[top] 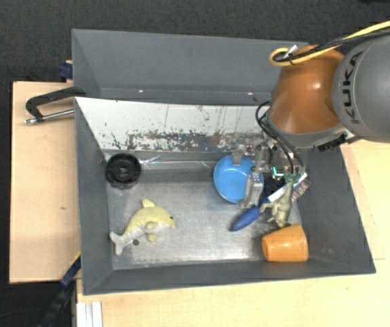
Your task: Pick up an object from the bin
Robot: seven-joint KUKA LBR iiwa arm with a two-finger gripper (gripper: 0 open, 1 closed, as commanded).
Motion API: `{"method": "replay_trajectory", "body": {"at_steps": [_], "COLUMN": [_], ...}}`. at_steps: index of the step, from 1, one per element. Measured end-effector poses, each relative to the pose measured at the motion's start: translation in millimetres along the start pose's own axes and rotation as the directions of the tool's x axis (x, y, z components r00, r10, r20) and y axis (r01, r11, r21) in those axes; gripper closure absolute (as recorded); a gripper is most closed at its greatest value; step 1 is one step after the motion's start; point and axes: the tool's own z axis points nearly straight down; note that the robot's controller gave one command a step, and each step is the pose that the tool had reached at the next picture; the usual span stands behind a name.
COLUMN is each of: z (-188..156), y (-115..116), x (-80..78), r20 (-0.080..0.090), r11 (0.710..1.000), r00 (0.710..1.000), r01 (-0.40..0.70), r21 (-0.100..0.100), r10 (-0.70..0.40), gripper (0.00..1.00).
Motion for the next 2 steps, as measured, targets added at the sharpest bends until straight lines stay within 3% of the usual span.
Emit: {"method": "replay_trajectory", "body": {"at_steps": [1,2], "z": [67,35], "y": [40,46], "x": [-10.8,20.2], "r20": [0.004,0.008], "r11": [0.865,0.961], "r00": [0.865,0.961], "r01": [0.501,0.276], "r21": [0.002,0.002], "r10": [-0.501,-0.276], "gripper": [0.00,0.00]}}
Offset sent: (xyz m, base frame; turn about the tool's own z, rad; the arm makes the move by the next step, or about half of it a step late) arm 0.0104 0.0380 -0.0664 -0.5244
